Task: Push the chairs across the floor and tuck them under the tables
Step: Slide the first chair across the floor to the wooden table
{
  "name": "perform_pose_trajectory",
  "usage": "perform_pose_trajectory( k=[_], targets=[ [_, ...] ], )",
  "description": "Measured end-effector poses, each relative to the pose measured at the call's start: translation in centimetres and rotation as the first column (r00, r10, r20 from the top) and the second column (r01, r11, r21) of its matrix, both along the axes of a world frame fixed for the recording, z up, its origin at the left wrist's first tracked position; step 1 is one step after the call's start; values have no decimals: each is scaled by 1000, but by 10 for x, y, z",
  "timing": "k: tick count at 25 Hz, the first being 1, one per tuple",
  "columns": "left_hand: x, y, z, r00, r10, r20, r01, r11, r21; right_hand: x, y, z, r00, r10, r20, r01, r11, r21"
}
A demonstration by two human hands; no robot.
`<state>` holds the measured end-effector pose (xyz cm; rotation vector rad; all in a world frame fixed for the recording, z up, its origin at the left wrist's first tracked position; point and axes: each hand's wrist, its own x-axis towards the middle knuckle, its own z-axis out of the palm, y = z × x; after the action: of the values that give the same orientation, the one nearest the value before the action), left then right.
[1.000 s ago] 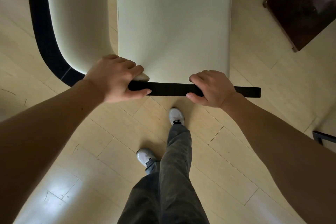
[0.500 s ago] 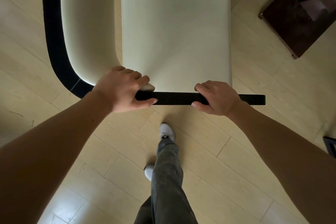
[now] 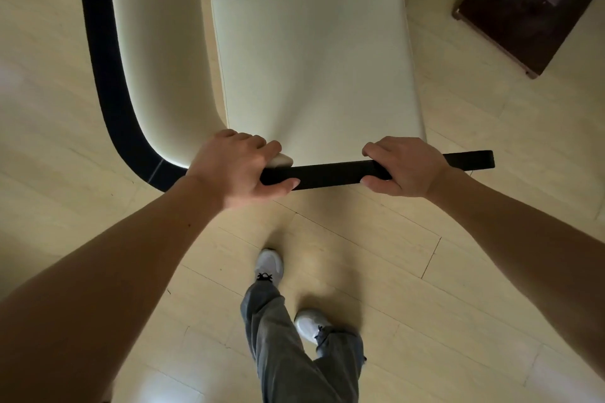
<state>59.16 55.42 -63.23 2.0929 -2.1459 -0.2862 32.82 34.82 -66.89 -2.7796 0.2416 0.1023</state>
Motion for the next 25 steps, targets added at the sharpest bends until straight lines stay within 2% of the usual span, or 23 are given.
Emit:
perform_pose_trajectory(
  k=[5,11,17,25],
  targets=[
    [23,-4,2,999,-35,-3,35,999,11,11,8,-2,997,-80,-24,78,995,-59],
    [48,6,0,996,-94,8,93,995,42,25,35,1,983,-185,-6,184,981,-58],
    [81,28,-4,986,-164,0,164,986,-14,46,78,2,971,-235,37,236,971,-43],
    [135,62,-6,959,-281,14,281,960,7,82,148,4,925,-379,17,379,924,-43]
  ],
)
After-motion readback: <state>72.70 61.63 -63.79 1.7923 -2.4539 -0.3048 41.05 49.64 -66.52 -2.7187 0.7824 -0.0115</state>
